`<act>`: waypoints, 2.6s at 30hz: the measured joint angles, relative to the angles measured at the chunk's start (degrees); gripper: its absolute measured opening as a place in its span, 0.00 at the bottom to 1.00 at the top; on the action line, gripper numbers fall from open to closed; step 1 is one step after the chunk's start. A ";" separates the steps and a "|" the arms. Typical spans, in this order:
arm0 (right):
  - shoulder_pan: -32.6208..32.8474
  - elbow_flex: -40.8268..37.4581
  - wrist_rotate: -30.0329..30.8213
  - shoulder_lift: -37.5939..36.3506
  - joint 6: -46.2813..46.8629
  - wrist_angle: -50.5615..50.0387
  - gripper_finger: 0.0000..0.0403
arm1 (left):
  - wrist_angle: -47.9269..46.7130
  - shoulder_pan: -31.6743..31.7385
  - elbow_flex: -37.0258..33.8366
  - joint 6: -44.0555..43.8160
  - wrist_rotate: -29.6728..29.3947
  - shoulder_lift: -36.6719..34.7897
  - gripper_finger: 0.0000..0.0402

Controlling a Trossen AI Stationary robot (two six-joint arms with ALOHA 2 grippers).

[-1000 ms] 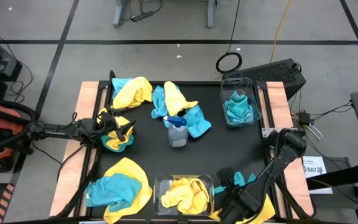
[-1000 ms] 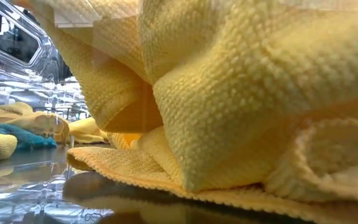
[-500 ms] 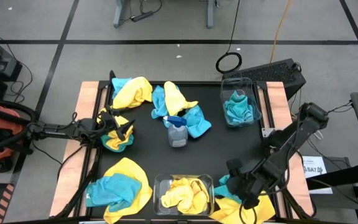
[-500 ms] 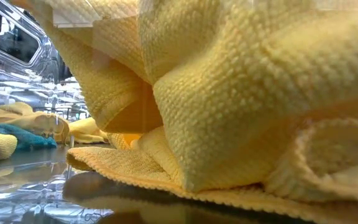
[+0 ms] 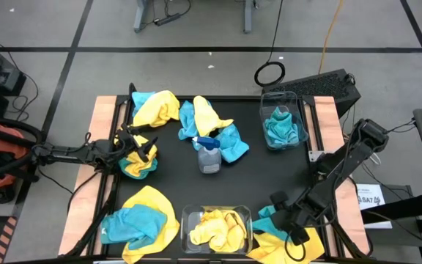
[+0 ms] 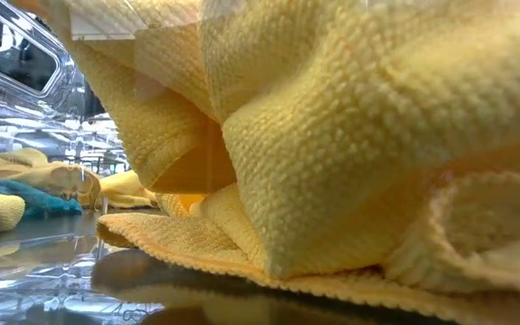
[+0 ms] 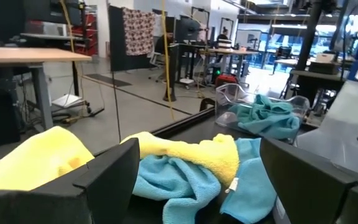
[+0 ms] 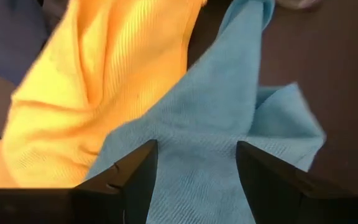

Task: Sort microfiber towel by color & place in baskets
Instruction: Put the blue towel into the top transparent bin

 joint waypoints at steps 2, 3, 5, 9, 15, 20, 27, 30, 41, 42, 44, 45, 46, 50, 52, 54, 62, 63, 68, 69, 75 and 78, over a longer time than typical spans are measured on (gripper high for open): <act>0.87 -1.83 0.04 0.01 0.43 1.87 0.52 | -0.08 0.00 0.00 -1.76 -0.79 0.01 0.84; 1.38 -2.60 0.29 0.02 0.43 2.44 0.52 | -0.08 0.00 0.00 -2.25 -0.97 0.00 0.84; 2.18 -3.92 1.13 0.25 0.11 3.52 0.52 | -0.10 0.00 0.00 -2.31 -0.99 0.01 0.84; 2.83 -5.51 3.48 2.21 0.13 4.44 0.52 | -0.15 0.00 0.00 -2.32 -1.19 0.02 0.84; 2.81 -5.80 4.41 6.19 -0.36 5.02 0.49 | -0.09 0.01 -0.02 -2.32 -1.73 0.01 0.84; 2.64 -5.87 6.04 6.64 -1.65 7.81 0.27 | 0.34 0.00 -0.07 -2.30 -1.73 0.00 0.84; 1.39 -5.54 6.06 5.62 -1.55 6.80 0.04 | 0.01 0.00 -0.07 -1.34 -1.73 0.02 0.84; 0.37 -2.73 6.24 3.22 -2.56 0.54 0.02 | -0.11 0.01 -0.04 -0.02 -1.75 0.00 0.84; -7.37 17.23 13.60 -10.39 -5.00 -31.94 0.00 | -0.27 0.00 -0.04 5.41 -1.75 0.02 0.84; -8.10 19.06 15.26 -11.51 -4.64 -33.99 0.00 | -0.28 0.02 -0.04 5.38 -1.75 0.02 0.84; -9.46 22.53 19.70 -13.94 -3.85 -37.17 0.00 | -0.30 0.02 -0.04 5.40 -1.75 0.02 0.84; -10.11 24.07 22.02 -15.07 -3.32 -38.56 0.00 | -0.30 0.02 -0.04 5.40 -1.77 0.02 0.84; -10.81 25.77 24.08 -16.11 -2.85 -40.07 0.00 | -0.30 0.00 -0.04 5.44 -1.79 0.02 0.84; -14.01 32.50 30.41 -19.44 -0.88 -45.03 0.00 | -0.32 0.02 -0.02 7.13 -1.90 0.02 0.84; -15.85 35.18 33.14 -20.84 -0.97 -46.99 0.00 | -0.34 0.01 -0.02 8.47 -1.91 0.02 0.84; -18.03 37.07 35.63 -22.08 -2.25 -48.44 0.00 | -0.33 0.01 -0.02 8.71 -1.90 0.02 0.84; -31.36 39.51 42.40 -24.30 -9.05 -48.00 0.00 | -0.23 0.00 -0.02 8.68 -1.90 0.02 0.84; -32.96 39.51 42.10 -23.90 -9.39 -47.98 0.00 | -0.05 0.00 -0.02 8.68 -1.90 0.02 0.84; -40.74 39.46 42.45 -21.26 -9.53 -47.84 0.00 | 0.06 0.00 -0.04 8.67 -1.90 0.02 0.84; -42.39 39.46 42.47 -20.80 -9.55 -47.84 0.00 | 0.10 0.01 -0.04 8.66 -1.90 0.02 0.84; -51.88 39.46 41.63 -18.10 -9.55 -48.66 0.00 | 0.23 0.02 -0.04 8.56 -1.90 0.02 0.84; -56.69 39.46 37.22 -16.55 -9.55 -49.06 0.00 | 0.25 0.01 -0.04 8.50 -1.90 0.02 0.84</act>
